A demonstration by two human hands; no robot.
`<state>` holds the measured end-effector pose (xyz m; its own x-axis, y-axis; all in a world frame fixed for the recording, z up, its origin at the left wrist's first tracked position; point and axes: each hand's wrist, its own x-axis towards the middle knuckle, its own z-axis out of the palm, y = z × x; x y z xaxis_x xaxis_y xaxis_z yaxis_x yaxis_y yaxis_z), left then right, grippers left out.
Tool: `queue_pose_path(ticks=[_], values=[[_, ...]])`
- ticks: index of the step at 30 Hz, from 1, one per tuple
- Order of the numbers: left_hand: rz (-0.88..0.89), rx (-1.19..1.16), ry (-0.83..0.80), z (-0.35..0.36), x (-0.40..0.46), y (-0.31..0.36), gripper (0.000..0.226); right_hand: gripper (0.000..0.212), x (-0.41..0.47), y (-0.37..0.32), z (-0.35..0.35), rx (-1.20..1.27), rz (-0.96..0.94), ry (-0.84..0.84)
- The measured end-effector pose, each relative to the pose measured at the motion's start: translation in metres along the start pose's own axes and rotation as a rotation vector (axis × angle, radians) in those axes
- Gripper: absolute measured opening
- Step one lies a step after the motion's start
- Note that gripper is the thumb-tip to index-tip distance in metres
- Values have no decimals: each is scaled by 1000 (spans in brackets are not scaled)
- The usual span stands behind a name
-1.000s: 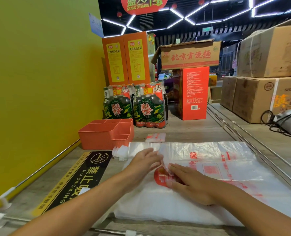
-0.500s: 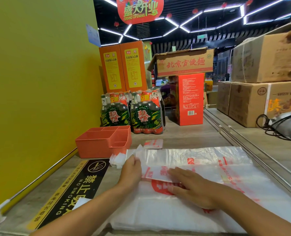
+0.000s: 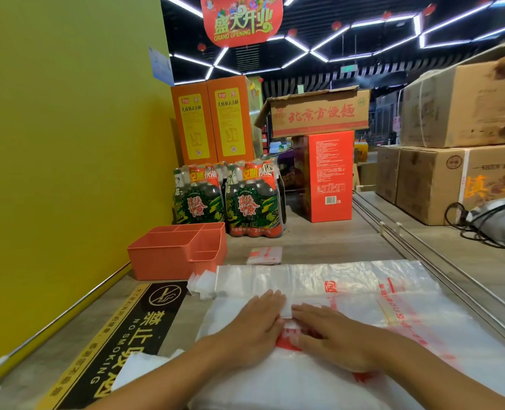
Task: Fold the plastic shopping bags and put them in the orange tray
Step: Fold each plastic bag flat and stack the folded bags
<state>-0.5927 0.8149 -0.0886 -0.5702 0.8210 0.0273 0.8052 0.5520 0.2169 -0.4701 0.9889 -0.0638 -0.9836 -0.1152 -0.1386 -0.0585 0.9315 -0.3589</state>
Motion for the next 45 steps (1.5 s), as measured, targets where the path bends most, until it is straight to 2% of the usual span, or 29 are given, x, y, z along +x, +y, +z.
queue_pose_path(ticks=[2,7,10,13,18,24,26,30,33,35,37,39,41,42,45], values=[[-4,37,-65,-1,0,2,60,64,1,0,0,3,2,17],[19,99,-171,1,1,3,66,84,2,4,4,109,-8,52],[47,64,-191,-1,-1,1,67,76,3,5,6,41,-60,25],[38,35,-210,-5,-4,2,69,74,5,6,7,-33,-28,-20],[-38,104,-224,-9,-9,-1,73,72,4,4,6,-52,8,-36],[-25,85,-252,-10,-11,1,70,69,7,6,10,-59,-2,-27],[-69,45,-228,-12,-12,0,72,69,7,5,10,-44,3,-31],[-245,-106,-107,-17,-15,-5,79,68,4,4,7,-31,4,-35],[-263,-312,4,-22,-19,-6,74,68,4,5,8,-27,8,-34],[-259,-589,120,-24,-18,-1,70,69,4,5,8,-20,8,-35],[-289,-1000,258,-23,-12,2,65,70,2,4,6,-10,8,-38],[-370,-1325,313,-23,-5,7,51,69,-1,2,4,6,8,-36],[-401,-1420,277,-20,0,15,24,67,-4,0,1,26,5,-29],[-402,-1437,253,-17,1,23,18,67,-4,-1,0,37,1,-26],[-491,-1419,276,-13,3,42,20,68,-3,0,2,64,-14,-11]])
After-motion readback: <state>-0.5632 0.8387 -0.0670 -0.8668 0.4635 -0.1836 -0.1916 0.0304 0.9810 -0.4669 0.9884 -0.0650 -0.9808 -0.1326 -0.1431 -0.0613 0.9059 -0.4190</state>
